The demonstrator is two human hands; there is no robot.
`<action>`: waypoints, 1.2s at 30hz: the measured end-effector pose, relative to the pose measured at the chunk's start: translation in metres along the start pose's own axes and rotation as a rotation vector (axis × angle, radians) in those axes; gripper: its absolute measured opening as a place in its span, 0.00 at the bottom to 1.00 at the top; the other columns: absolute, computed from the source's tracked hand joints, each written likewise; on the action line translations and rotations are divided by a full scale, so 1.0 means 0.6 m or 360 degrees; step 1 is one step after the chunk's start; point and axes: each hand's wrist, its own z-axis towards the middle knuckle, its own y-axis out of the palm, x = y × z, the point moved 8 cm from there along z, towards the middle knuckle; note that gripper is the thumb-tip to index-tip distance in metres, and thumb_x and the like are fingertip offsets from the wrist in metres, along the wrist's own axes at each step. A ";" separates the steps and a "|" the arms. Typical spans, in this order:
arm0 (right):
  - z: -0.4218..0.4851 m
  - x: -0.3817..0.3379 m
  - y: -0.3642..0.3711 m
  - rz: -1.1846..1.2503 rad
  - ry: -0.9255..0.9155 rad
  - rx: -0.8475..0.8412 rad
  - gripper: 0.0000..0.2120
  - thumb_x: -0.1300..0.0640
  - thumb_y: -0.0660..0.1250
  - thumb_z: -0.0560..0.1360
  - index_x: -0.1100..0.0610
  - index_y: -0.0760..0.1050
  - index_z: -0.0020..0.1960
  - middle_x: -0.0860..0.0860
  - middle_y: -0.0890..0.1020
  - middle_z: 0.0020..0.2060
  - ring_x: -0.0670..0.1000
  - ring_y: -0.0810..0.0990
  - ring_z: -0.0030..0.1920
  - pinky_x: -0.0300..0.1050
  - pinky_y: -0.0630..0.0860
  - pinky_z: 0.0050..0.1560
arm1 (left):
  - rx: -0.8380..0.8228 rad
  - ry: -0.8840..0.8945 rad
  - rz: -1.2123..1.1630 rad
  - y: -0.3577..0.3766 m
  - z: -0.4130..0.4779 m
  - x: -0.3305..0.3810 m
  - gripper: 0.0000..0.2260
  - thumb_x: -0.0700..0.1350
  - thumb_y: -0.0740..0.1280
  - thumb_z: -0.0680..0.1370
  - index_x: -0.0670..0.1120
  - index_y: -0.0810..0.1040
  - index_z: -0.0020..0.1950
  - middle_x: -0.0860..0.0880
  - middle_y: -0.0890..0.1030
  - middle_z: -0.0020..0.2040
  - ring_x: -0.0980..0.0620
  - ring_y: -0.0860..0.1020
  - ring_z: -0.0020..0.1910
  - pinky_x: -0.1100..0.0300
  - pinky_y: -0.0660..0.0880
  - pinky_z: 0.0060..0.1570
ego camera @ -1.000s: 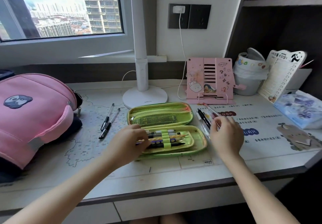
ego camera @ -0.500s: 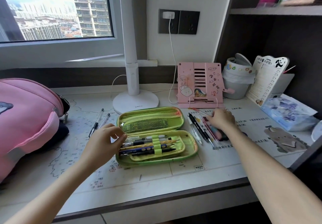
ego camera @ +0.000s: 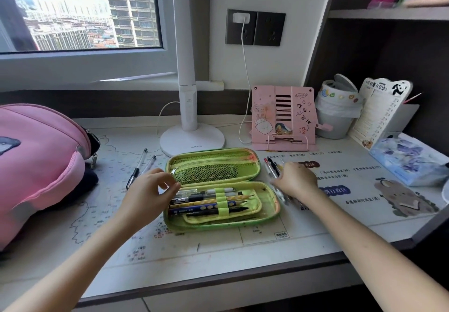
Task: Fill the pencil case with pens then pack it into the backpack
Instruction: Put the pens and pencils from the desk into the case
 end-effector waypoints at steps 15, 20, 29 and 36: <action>-0.114 -0.085 -0.105 0.0224 -0.0573 0.0498 0.09 0.50 0.70 0.71 0.55 0.78 0.37 0.49 0.76 0.33 0.51 0.72 0.35 0.38 0.60 0.31 | 0.0153 -0.0108 -0.0177 -0.036 -0.055 -0.041 0.04 0.41 0.68 0.74 0.50 0.79 0.42 0.53 0.80 0.38 0.55 0.77 0.38 0.64 0.70 0.36; -0.189 -0.195 -0.036 0.0202 -0.1233 0.0049 0.11 0.43 0.68 0.71 0.50 0.80 0.42 0.42 0.77 0.37 0.46 0.69 0.42 0.41 0.65 0.40 | 0.0223 -0.0027 -0.0243 -0.026 -0.075 -0.011 0.05 0.44 0.64 0.77 0.48 0.79 0.48 0.53 0.80 0.44 0.62 0.75 0.43 0.68 0.70 0.41; -0.169 -0.207 -0.031 0.0275 -0.1206 0.0108 0.13 0.42 0.65 0.73 0.49 0.82 0.46 0.44 0.81 0.40 0.48 0.70 0.43 0.47 0.71 0.42 | 0.0105 0.0016 -0.0247 0.005 -0.079 0.023 0.09 0.45 0.61 0.78 0.47 0.77 0.55 0.50 0.80 0.49 0.50 0.75 0.50 0.52 0.72 0.52; -0.162 -0.202 -0.038 0.0322 -0.1179 0.0286 0.14 0.43 0.61 0.75 0.47 0.80 0.53 0.46 0.81 0.44 0.47 0.70 0.44 0.45 0.67 0.43 | 0.0098 0.0097 -0.0097 0.014 -0.064 0.040 0.07 0.45 0.65 0.76 0.47 0.82 0.49 0.50 0.80 0.48 0.49 0.73 0.49 0.57 0.67 0.49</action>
